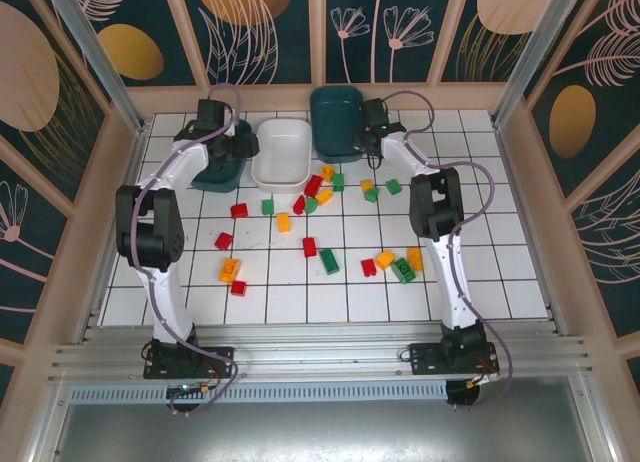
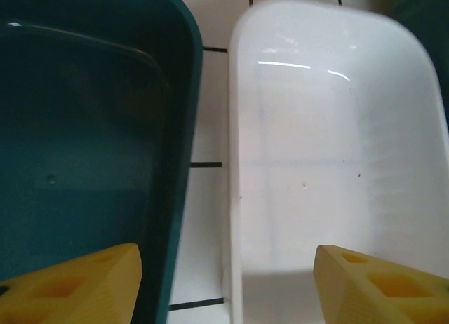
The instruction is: Sort the legos into containers by color
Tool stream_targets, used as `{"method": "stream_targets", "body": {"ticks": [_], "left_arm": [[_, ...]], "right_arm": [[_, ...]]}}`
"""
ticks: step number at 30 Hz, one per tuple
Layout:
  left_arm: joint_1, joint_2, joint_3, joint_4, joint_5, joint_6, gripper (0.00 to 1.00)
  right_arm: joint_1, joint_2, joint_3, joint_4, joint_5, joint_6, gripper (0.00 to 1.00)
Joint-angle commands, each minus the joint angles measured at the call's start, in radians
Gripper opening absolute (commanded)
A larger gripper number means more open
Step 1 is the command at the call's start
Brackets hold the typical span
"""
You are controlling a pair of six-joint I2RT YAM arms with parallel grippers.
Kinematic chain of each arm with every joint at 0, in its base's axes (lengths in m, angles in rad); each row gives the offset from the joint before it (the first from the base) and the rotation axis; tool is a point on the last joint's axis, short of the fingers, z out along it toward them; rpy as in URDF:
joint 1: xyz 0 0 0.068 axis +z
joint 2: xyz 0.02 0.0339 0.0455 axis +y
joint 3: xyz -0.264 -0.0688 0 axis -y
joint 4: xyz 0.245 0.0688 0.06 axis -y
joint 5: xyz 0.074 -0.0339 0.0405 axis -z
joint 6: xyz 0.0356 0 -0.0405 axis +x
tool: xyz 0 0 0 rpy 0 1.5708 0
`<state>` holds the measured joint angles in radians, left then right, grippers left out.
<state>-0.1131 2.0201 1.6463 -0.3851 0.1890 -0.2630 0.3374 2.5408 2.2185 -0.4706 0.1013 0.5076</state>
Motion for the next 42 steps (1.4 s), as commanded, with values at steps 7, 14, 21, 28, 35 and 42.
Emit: {"method": "stream_targets", "body": {"ticks": [7, 14, 21, 28, 35, 42], "left_arm": [[0.046, 0.009, -0.030, 0.033, 0.098, 0.009, 0.73], [0.046, 0.058, -0.046, 0.083, 0.202, -0.034, 0.78], [0.045, 0.070, -0.073, 0.107, 0.239, -0.061, 0.77], [0.046, 0.032, -0.141, 0.134, 0.245, -0.091, 0.73], [0.043, -0.021, -0.197, 0.173, 0.273, -0.138, 0.68], [-0.003, 0.020, -0.166, 0.160, 0.263, -0.104, 0.65]], "right_arm": [[0.062, -0.050, -0.056, -0.094, 0.113, 0.064, 0.00], [0.086, -0.178, -0.269, -0.051, 0.109, 0.085, 0.02], [0.111, -0.206, -0.315, -0.074, 0.085, 0.072, 0.02], [0.119, -0.269, -0.411, -0.068, 0.072, 0.078, 0.03], [0.123, -0.334, -0.528, -0.031, 0.036, 0.094, 0.03], [0.122, -0.357, -0.575, -0.023, 0.053, 0.118, 0.04]]}}
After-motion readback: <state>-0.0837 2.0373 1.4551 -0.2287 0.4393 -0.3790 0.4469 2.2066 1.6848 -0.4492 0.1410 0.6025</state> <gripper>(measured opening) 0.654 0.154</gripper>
